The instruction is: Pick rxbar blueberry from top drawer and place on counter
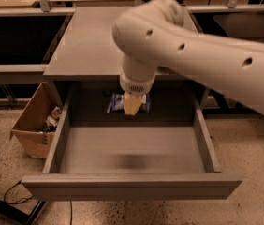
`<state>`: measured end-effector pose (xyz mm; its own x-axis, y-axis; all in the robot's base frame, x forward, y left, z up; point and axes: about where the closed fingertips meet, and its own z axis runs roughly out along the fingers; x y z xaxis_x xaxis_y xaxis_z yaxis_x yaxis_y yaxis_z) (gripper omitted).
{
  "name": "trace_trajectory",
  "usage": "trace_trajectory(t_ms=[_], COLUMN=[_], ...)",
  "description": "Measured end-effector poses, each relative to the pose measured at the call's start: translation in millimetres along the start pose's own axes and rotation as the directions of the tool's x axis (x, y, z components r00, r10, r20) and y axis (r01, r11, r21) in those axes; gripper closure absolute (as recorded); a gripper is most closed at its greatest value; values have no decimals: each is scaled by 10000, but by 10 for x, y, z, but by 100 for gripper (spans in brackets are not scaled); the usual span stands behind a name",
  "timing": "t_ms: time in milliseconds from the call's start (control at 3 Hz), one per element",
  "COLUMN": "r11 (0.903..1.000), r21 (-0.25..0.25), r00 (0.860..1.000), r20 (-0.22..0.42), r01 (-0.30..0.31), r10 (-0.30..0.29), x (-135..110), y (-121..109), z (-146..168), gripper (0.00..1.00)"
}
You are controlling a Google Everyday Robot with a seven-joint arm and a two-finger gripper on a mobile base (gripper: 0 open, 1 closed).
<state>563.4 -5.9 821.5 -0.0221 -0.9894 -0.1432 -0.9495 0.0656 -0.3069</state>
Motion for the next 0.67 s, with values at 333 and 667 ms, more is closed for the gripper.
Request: trace_trajectory(t_ms=[333,667], r11=[9929,9793], r21=[416,-124], r00=[9937,9779], r20=[-214,-517], r01=[1111,2022], r10=[-1103,-2026], x=[-463,-825], y=[-383,-658], z=[-654,-794], gripper=[100,100])
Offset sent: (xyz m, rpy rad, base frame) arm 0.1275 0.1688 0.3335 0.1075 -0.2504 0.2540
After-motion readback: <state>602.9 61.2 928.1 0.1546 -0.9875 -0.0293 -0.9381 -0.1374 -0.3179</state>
